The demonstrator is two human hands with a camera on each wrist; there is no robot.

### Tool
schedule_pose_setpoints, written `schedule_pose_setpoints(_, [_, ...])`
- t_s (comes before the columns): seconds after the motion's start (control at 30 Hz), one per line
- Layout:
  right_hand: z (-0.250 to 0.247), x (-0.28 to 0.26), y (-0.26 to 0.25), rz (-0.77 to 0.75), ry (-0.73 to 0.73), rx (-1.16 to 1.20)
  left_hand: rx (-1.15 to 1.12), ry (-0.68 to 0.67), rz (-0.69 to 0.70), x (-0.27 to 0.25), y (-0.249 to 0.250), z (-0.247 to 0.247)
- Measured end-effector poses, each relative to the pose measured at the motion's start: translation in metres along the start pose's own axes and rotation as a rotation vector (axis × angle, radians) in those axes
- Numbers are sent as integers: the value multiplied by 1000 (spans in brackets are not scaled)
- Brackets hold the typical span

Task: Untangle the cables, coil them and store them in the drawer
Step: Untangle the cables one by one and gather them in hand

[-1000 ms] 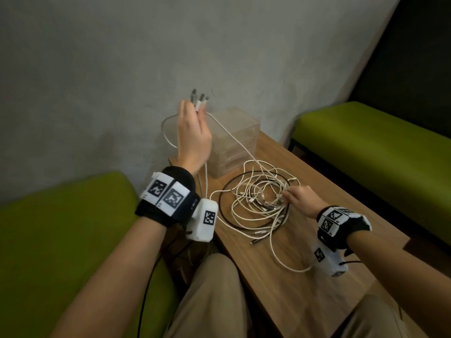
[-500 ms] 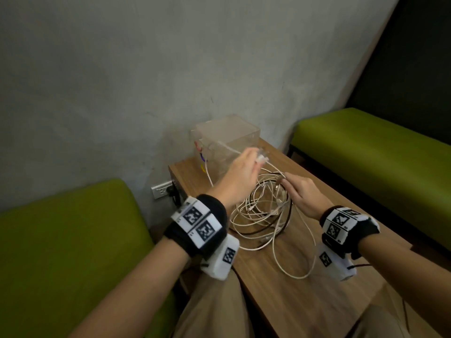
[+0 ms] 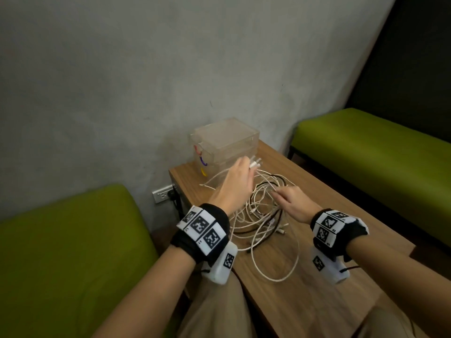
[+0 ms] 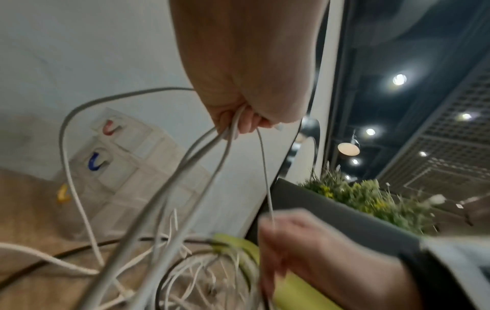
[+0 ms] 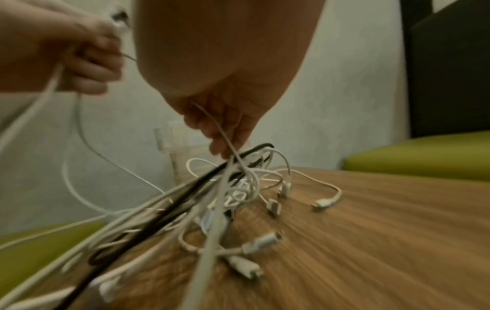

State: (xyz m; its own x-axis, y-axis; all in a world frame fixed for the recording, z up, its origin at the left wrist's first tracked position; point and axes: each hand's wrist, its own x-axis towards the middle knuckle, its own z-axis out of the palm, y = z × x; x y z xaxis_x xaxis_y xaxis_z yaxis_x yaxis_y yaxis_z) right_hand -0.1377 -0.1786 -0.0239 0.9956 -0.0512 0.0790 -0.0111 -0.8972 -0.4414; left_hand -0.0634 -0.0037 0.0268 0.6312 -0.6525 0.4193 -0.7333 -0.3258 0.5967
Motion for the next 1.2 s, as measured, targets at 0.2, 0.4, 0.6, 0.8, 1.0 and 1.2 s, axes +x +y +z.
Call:
schedule_pose_setpoints(0.2, [16, -16, 27, 186, -174, -92, -48, 236, 32, 15, -2, -51])
schedule_pose_setpoints(0.4, [11, -6, 18, 231, -144, -83, -50, 356, -47, 12, -15, -61])
schedule_pose_setpoints(0.6, [14, -9, 14, 131, -114, -102, 62, 355, -190, 8, -24, -58])
schedule_pose_setpoints(0.8, [6, 0, -12, 6, 79, -75, 143, 27, -12, -9, -2, -2])
schedule_pose_setpoints(1.0, [3, 4, -36, -79, 178, -144, -1, -95, -97, -7, -6, 42])
schedule_pose_setpoints(1.2, [7, 1, -21, -37, 107, 25, -50, 11, -55, -4, -9, 23])
